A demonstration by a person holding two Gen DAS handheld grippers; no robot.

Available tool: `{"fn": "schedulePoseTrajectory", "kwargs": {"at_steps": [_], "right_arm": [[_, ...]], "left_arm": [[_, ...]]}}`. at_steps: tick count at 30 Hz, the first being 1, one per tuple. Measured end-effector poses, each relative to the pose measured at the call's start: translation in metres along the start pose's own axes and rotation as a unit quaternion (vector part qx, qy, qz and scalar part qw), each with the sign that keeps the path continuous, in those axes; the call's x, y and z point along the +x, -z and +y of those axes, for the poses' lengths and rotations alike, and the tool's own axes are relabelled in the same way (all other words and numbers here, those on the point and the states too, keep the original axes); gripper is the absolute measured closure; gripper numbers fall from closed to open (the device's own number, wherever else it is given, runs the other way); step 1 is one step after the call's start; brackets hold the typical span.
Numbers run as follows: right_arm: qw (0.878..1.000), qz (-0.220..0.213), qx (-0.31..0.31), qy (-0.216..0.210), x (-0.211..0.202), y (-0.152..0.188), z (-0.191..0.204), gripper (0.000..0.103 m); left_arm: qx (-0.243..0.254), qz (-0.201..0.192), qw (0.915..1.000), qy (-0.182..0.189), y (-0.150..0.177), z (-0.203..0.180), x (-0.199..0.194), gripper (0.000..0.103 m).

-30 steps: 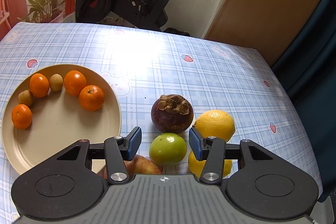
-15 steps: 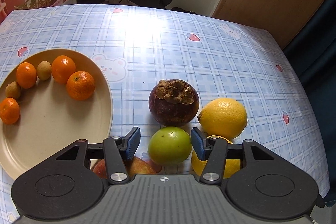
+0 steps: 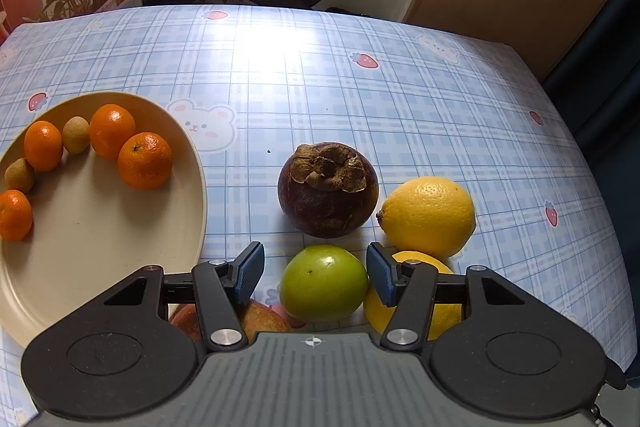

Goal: Organize fruits
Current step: 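Hold the green apple in the right gripper while the left gripper moves onto a smaller green apple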

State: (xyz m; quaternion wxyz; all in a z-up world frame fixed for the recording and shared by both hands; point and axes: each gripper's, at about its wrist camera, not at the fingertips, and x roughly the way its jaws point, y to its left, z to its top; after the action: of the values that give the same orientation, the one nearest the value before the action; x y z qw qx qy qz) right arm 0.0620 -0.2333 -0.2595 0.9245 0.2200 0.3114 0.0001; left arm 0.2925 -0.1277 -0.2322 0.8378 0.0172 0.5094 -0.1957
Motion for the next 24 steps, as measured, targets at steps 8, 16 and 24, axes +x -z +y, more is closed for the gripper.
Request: {"fn": "schedulePoseTrajectory", "kwargs": {"at_steps": [8, 16, 24], "right_arm": [[1.0, 0.001, 0.003, -0.003, -0.0003, 0.0003, -0.0014, 0.056], [1.0, 0.0, 0.004, -0.004, 0.0003, 0.0011, -0.0035, 0.056], [1.0, -0.001, 0.008, -0.007, -0.001, 0.0003, -0.0047, 0.056]], "left_arm": [[0.001, 0.01, 0.9999, 0.007, -0.0019, 0.002, -0.0028, 0.044], [-0.006, 0.008, 0.9999, 0.005, -0.0023, 0.0022, -0.0003, 0.041], [0.002, 0.008, 0.9999, 0.006, -0.0003, 0.0005, -0.0013, 0.043]]}}
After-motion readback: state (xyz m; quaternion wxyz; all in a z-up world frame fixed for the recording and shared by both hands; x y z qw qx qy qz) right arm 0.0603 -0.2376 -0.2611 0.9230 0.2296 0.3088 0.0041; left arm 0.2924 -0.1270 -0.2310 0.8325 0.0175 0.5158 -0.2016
